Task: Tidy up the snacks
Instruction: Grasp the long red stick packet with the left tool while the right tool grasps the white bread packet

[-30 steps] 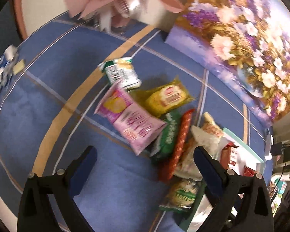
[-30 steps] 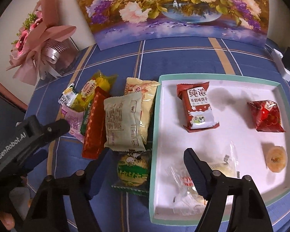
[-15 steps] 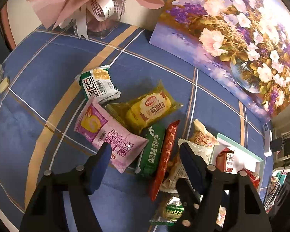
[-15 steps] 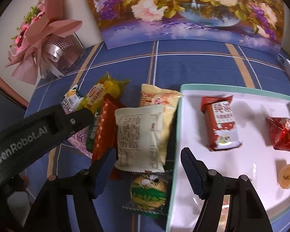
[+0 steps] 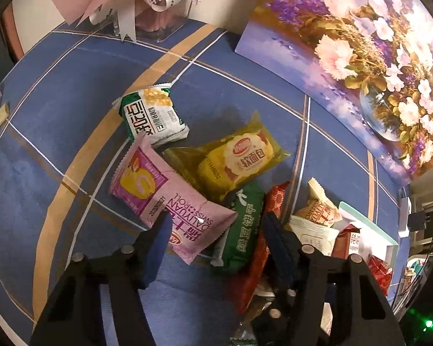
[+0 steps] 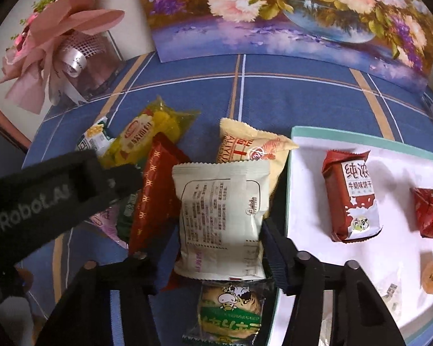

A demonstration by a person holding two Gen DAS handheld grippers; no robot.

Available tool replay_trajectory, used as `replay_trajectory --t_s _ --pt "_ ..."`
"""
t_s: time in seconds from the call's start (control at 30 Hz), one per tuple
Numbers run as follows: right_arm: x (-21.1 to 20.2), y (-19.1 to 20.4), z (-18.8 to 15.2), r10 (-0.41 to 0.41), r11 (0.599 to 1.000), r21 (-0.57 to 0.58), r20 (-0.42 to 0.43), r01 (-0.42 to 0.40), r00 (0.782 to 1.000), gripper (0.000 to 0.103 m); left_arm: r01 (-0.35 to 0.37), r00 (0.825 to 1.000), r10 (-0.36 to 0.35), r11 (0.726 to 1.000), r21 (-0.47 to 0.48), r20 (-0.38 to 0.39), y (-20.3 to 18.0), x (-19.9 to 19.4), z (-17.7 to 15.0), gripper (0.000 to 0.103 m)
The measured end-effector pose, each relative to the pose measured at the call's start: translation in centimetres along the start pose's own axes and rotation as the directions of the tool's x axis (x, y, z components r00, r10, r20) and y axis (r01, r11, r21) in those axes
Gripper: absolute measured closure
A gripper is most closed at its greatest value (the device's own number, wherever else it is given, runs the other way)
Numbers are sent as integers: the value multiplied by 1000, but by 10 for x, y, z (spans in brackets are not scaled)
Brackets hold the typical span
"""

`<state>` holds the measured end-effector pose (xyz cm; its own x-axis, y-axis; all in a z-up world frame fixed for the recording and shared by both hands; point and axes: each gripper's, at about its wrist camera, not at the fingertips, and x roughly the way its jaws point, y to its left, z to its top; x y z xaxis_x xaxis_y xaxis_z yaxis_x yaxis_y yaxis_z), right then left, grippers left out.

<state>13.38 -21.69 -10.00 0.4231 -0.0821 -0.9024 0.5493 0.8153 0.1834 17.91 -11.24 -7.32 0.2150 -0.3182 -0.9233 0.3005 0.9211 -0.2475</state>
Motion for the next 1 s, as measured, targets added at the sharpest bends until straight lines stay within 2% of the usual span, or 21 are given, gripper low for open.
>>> replay_trajectory --t_s 0.1,0.17,0.23,0.37,0.5,0.6,0.83,1.0 --pt "-2 -6 1 -9 1000 18 4 9 1000 48 14 1000 -14 1000 4 -2 -1 -2 0 41" --pt "-4 -11 2 19 999 45 2 -19 1000 49 26 1000 -26 1000 16 -1 -5 -5 0 50" --pt "-5 -15 3 42 997 63 -1 -41 999 49 49 999 -49 999 24 -1 -10 -8 0 53" --pt "-6 -19 3 67 995 74 -5 -66 998 49 110 994 -110 994 23 -18 -17 -8 0 65" --pt "-7 -18 2 71 995 67 -10 -70 997 49 159 987 -157 987 34 -37 -25 -6 -3 68" --pt "-6 -18 2 76 995 67 -13 -75 997 49 164 986 -162 986 38 -46 -28 -3 -4 68" --pt "-7 -21 2 90 994 70 -16 -89 996 49 143 989 -139 987 76 -52 -34 0 -7 90" --pt "-9 -22 1 91 994 68 -17 -89 996 49 133 990 -129 988 82 -53 -34 3 -8 92"
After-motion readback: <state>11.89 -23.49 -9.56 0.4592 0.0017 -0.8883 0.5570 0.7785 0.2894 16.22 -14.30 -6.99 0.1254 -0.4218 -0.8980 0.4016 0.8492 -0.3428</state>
